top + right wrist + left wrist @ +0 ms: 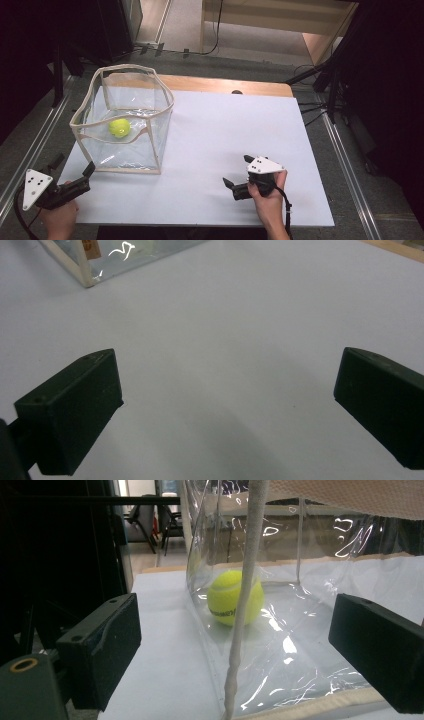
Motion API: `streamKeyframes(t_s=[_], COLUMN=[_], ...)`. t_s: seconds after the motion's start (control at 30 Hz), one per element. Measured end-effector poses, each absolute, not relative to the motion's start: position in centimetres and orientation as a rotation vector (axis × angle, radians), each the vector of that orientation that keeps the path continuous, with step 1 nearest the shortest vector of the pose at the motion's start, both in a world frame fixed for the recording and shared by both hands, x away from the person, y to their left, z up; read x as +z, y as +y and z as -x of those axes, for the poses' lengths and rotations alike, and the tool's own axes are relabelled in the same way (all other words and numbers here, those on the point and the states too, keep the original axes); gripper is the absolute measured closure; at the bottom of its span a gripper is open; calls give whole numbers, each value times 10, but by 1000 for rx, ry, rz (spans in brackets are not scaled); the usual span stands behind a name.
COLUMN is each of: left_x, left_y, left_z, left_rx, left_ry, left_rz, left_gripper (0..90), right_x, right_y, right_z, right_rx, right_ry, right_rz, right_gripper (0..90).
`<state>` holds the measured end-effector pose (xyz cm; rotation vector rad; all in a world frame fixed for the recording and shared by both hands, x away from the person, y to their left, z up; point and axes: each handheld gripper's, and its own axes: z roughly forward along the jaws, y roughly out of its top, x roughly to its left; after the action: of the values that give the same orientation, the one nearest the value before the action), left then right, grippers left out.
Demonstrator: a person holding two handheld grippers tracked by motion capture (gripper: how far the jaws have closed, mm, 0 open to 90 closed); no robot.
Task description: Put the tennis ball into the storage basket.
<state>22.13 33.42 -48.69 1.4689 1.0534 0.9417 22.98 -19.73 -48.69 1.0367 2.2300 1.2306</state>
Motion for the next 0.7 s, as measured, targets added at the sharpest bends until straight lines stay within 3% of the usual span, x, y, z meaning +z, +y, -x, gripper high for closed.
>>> streamKeyframes(t_s=[0.7], left_x=[-487], left_y=[334], left_z=[-221], left_rx=[944], left_ry=[1049], left_rz=[-1475], left_gripper=[69], right_x=[-495], right_y=[-245], right_z=[-219], right_rx=[1228], right_ry=[2102], right_rz=[-1163], right_gripper=[0])
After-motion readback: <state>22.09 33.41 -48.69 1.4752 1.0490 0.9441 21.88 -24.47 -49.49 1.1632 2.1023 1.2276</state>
